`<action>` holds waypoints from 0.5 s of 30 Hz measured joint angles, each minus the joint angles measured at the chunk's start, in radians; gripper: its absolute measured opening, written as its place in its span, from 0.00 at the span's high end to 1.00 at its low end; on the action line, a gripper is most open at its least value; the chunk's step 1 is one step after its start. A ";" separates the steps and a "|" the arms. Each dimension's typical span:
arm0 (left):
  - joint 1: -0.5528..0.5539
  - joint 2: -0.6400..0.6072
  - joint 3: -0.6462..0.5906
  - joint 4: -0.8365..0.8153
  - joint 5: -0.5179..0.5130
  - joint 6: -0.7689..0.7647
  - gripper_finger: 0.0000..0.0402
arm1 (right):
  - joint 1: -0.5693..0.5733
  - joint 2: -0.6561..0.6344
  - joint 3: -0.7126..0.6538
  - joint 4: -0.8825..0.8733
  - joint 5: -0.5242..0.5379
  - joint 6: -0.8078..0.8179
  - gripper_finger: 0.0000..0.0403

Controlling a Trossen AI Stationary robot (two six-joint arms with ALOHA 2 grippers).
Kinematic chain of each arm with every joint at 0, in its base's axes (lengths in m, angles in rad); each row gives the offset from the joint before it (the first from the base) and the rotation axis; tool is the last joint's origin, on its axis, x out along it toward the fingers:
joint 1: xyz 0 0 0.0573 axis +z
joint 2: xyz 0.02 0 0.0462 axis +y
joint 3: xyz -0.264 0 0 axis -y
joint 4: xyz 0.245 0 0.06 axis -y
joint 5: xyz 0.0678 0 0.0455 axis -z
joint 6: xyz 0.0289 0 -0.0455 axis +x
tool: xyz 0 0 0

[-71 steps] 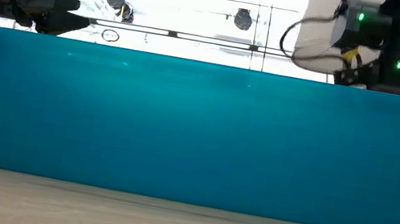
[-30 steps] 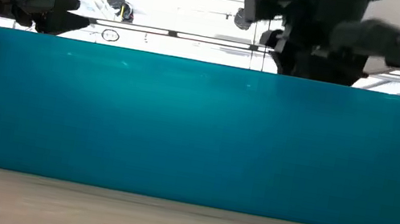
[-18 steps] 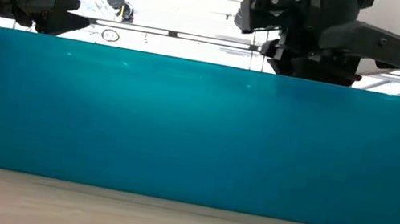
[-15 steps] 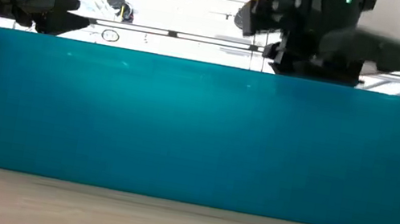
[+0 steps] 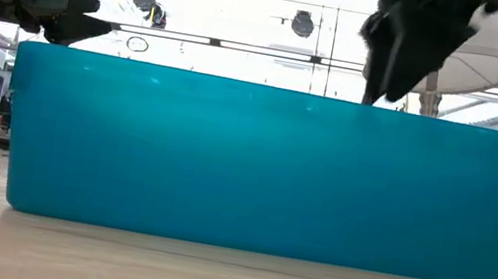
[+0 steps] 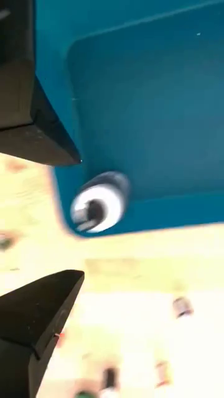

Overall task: Pick & Place food coloring
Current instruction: Put the green food coloring bottle into the blue container

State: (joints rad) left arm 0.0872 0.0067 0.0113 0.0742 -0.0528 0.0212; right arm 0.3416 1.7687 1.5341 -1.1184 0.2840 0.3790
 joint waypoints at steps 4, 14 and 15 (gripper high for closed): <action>0.000 0.000 0.000 0.000 0.000 0.000 0.23 | 0.009 -0.098 0.000 -0.154 0.004 0.107 0.35; 0.000 0.000 0.000 0.000 0.000 0.000 0.23 | 0.006 -0.388 -0.354 -0.117 0.131 0.245 0.37; 0.000 0.000 0.000 0.000 0.000 0.000 0.23 | -0.001 -0.410 -0.404 -0.077 0.131 0.244 0.37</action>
State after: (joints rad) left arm 0.0872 0.0064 0.0113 0.0743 -0.0526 0.0212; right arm 0.3404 1.3584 1.1305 -1.1951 0.4145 0.6228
